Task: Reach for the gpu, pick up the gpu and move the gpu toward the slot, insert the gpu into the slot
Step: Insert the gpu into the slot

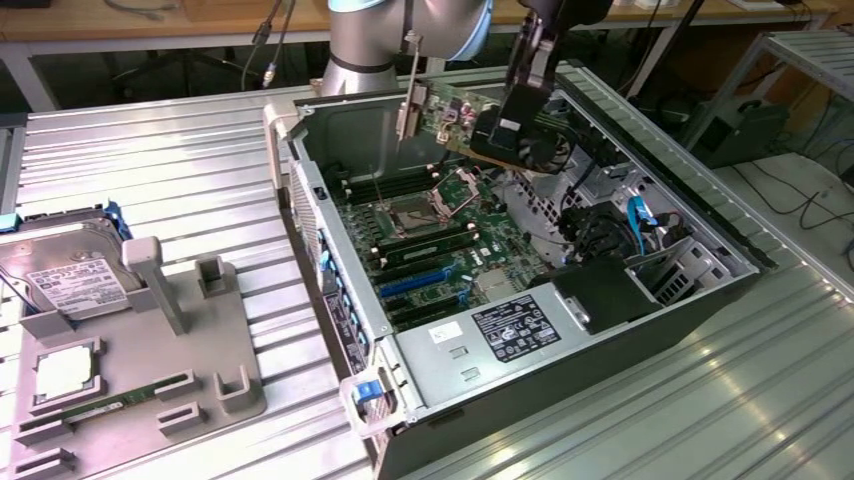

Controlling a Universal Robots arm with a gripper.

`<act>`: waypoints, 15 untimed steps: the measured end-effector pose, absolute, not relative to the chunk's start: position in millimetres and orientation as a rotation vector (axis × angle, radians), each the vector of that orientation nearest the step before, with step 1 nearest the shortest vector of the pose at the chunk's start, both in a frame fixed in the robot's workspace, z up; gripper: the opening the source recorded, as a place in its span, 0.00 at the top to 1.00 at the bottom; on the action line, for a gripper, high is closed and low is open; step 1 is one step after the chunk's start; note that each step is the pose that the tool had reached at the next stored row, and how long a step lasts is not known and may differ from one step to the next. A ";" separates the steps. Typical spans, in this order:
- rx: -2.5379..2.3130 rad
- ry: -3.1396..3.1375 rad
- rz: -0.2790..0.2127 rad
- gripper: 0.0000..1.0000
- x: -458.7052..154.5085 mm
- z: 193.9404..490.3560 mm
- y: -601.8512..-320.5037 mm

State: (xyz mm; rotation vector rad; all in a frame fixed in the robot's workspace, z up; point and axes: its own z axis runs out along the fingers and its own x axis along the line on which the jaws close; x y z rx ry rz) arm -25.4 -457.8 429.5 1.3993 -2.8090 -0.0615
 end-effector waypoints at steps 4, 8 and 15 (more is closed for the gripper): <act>1.471 -2.771 -0.061 0.72 -25.4 429.5 -457.8; 1.541 -2.732 -0.061 0.72 -25.4 429.5 -457.8; 1.673 -2.651 -0.061 0.72 -25.4 429.5 -457.8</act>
